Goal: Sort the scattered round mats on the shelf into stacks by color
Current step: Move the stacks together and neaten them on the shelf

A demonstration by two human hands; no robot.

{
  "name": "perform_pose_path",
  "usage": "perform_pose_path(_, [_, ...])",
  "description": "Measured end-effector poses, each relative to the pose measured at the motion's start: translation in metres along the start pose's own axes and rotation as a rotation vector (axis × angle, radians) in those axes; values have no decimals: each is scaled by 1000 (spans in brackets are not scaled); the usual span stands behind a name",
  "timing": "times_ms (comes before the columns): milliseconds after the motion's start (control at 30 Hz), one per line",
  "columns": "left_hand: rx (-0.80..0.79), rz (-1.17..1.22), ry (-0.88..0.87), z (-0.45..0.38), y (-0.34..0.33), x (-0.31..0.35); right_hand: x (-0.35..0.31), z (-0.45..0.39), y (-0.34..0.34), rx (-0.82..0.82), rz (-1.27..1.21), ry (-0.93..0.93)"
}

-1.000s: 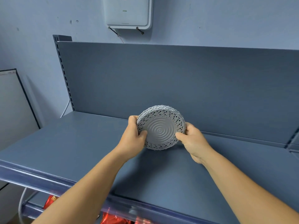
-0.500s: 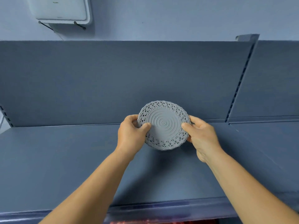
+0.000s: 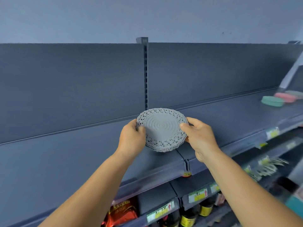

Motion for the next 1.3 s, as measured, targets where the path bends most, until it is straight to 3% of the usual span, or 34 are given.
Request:
perform_pose_path(300, [-99, 59, 13, 27, -139, 47, 12, -31, 149, 105, 30, -36])
perform_pose_path(667, [-223, 135, 55, 22, -276, 92, 31, -75, 280, 236, 87, -75])
perform_pose_path(1033, [-272, 68, 74, -65, -408, 112, 66, -197, 349, 259, 171, -109])
perform_pose_path(1300, [-303, -56, 115, -108, -468, 121, 98, -283, 371, 102, 270, -155])
Point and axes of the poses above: each hand's wrist, its own z-axis away from the middle knuckle, its own y-axis out of the back of the hand, x = y × z, the point moved 6 cm from there along -z, towards the middle knuckle, and after that the axes turned 7 degrees about y, right-handed, at the moved point
